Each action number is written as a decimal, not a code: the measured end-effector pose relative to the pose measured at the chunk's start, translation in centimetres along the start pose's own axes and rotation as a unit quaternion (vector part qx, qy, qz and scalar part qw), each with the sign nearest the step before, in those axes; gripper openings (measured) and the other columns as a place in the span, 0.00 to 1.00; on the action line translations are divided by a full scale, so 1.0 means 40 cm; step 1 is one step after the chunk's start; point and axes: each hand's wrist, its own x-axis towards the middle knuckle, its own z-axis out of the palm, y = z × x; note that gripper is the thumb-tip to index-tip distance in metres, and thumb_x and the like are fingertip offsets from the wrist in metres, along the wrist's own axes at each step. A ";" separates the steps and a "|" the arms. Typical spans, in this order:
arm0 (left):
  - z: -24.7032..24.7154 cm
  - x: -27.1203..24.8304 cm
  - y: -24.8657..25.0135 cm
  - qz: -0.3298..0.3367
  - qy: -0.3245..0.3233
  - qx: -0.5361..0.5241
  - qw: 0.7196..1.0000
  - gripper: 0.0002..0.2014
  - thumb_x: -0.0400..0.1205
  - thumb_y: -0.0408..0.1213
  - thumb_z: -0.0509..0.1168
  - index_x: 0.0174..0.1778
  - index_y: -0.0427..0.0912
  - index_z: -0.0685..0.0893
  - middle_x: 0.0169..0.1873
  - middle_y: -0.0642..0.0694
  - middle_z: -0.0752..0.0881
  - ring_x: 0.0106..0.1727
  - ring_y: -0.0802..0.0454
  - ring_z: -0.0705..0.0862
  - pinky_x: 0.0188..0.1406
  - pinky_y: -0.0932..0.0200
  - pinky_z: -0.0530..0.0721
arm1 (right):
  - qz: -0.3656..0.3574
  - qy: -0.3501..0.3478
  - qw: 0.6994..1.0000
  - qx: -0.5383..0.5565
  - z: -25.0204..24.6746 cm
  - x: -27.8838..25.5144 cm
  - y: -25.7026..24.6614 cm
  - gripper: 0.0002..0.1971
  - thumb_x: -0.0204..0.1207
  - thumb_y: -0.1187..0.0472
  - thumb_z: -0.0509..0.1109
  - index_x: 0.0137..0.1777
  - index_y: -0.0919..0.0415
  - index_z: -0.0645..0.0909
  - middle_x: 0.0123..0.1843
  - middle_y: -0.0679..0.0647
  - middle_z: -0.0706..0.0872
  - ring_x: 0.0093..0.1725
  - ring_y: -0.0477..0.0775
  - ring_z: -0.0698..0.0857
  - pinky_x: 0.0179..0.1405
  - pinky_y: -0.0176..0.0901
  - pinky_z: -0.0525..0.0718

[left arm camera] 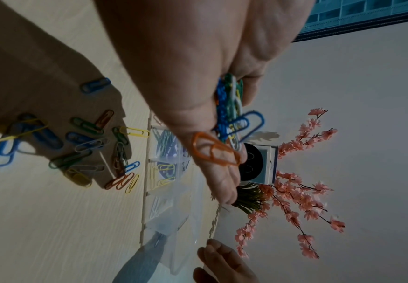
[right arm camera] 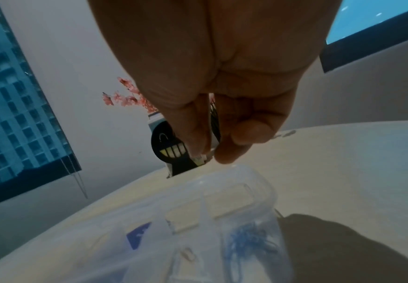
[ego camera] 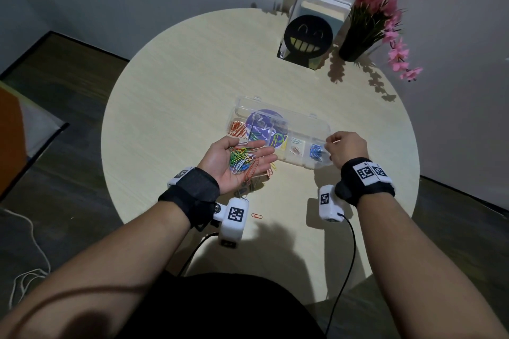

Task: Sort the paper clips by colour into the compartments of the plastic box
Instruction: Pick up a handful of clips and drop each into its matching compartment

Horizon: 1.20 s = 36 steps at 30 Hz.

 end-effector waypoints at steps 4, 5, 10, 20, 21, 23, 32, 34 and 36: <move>0.003 0.001 -0.001 0.002 0.012 -0.011 1.000 0.25 0.81 0.40 0.50 0.49 0.24 0.86 0.56 0.25 0.84 0.52 0.28 0.87 0.54 0.34 0.81 | -0.018 0.014 0.999 0.026 -0.012 -0.008 0.005 0.05 0.73 0.65 0.69 0.41 0.54 0.84 0.46 0.56 0.89 0.47 0.62 0.88 0.54 0.52 0.86; 0.004 0.000 0.000 0.003 0.015 -0.011 1.000 0.25 0.82 0.40 0.49 0.51 0.24 0.85 0.55 0.25 0.84 0.51 0.28 0.87 0.53 0.35 0.82 | -0.018 0.013 0.999 0.029 -0.013 -0.013 0.006 0.06 0.73 0.66 0.69 0.39 0.54 0.83 0.45 0.56 0.89 0.47 0.62 0.88 0.53 0.52 0.86; 0.010 -0.005 0.000 0.024 0.031 -0.015 0.999 0.24 0.84 0.41 0.47 0.58 0.26 0.80 0.55 0.26 0.85 0.51 0.30 0.88 0.53 0.38 0.83 | -0.089 -0.024 0.994 0.064 -0.005 -0.082 -0.047 0.06 0.70 0.65 0.72 0.35 0.53 0.83 0.36 0.53 0.86 0.40 0.59 0.87 0.47 0.49 0.86; 0.016 -0.001 0.011 0.096 0.059 -0.058 0.992 0.27 0.84 0.42 0.45 0.50 0.27 0.87 0.45 0.31 0.88 0.41 0.39 0.90 0.43 0.52 0.88 | -0.292 -0.154 0.943 0.036 0.089 -0.252 -0.208 0.18 0.65 0.57 0.80 0.55 0.53 0.83 0.39 0.43 0.86 0.34 0.37 0.81 0.38 0.28 0.78; 0.013 -0.001 0.012 0.097 0.057 -0.061 0.992 0.27 0.84 0.42 0.46 0.49 0.27 0.88 0.45 0.31 0.88 0.41 0.40 0.90 0.45 0.52 0.87 | -0.287 -0.145 0.946 0.029 0.097 -0.253 -0.211 0.18 0.65 0.58 0.79 0.56 0.53 0.83 0.43 0.47 0.88 0.38 0.43 0.84 0.44 0.34 0.82; 0.008 -0.004 0.011 0.097 0.053 -0.069 0.992 0.26 0.84 0.41 0.46 0.52 0.27 0.86 0.45 0.31 0.88 0.41 0.41 0.90 0.44 0.52 0.88 | -0.283 -0.138 0.949 0.021 0.109 -0.257 -0.213 0.15 0.66 0.59 0.78 0.52 0.55 0.82 0.42 0.49 0.88 0.41 0.50 0.84 0.46 0.43 0.82; -0.066 -0.035 0.054 0.103 0.066 -0.093 0.988 0.23 0.83 0.40 0.46 0.58 0.28 0.81 0.59 0.29 0.85 0.56 0.30 0.86 0.58 0.32 0.78 | -0.207 -0.148 0.959 0.124 0.084 -0.174 -0.248 0.11 0.70 0.65 0.71 0.29 0.51 0.77 0.27 0.49 0.80 0.29 0.53 0.81 0.33 0.45 0.80; -0.085 -0.044 0.069 0.108 0.069 -0.092 0.987 0.23 0.83 0.40 0.46 0.58 0.29 0.81 0.59 0.29 0.85 0.56 0.30 0.86 0.59 0.32 0.79 | -0.193 -0.122 0.967 0.114 0.103 -0.137 -0.280 0.11 0.69 0.64 0.69 0.28 0.51 0.77 0.28 0.49 0.83 0.32 0.56 0.83 0.37 0.47 0.83; -0.094 -0.048 0.079 0.113 0.073 -0.089 0.987 0.23 0.84 0.40 0.46 0.58 0.29 0.80 0.58 0.29 0.85 0.55 0.30 0.86 0.58 0.32 0.79 | -0.184 -0.110 0.972 0.098 0.132 -0.108 -0.317 0.08 0.70 0.64 0.67 0.31 0.53 0.80 0.32 0.52 0.86 0.36 0.60 0.86 0.40 0.48 0.85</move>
